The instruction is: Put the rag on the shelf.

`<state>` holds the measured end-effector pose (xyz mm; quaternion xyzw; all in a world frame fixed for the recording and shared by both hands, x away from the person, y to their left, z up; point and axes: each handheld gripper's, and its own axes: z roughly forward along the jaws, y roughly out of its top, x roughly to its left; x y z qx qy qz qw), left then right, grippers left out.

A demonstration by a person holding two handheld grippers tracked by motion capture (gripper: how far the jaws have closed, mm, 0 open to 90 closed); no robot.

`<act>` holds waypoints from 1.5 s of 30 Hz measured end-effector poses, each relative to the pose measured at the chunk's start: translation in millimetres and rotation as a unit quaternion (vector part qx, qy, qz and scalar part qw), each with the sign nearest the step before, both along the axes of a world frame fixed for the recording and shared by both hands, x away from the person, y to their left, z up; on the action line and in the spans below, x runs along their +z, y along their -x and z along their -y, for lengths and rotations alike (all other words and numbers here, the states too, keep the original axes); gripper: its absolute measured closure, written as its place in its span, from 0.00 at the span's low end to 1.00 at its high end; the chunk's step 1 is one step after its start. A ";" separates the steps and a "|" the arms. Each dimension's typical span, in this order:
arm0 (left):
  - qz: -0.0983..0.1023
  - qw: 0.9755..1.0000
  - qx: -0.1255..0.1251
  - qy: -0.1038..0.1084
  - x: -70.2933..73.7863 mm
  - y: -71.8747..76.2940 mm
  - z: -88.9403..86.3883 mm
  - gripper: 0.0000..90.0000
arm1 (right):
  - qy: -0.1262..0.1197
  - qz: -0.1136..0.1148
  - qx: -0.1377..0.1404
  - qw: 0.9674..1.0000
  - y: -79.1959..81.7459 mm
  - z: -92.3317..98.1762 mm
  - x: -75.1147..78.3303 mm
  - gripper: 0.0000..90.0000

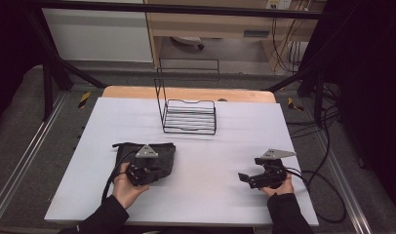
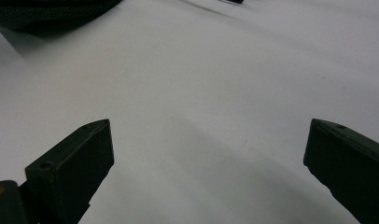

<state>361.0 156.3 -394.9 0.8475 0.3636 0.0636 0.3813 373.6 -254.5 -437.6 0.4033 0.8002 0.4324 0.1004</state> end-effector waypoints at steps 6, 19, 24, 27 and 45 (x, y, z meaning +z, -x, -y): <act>-0.003 1.000 -0.016 -0.005 0.0 0.3 24.3 0.95 | -0.002 0.002 0.000 1.000 0.3 0.7 0.7 0.02; -0.015 0.999 -0.046 -0.007 -7.4 -1.1 71.7 0.94 | -0.002 0.001 0.002 1.000 0.4 -0.2 1.4 0.03; -0.027 0.998 -0.056 -0.010 -18.4 -4.0 73.3 0.89 | -0.003 0.002 0.003 1.000 0.8 -1.5 1.7 0.04; -0.029 0.997 -0.070 -0.002 -18.1 -4.1 71.0 0.82 | -0.002 0.003 0.008 1.000 1.4 -3.2 2.4 0.05; 0.041 0.998 0.006 -0.042 -11.1 -11.5 -39.2 0.28 | -0.009 -0.003 0.044 0.999 9.6 -59.8 12.3 0.19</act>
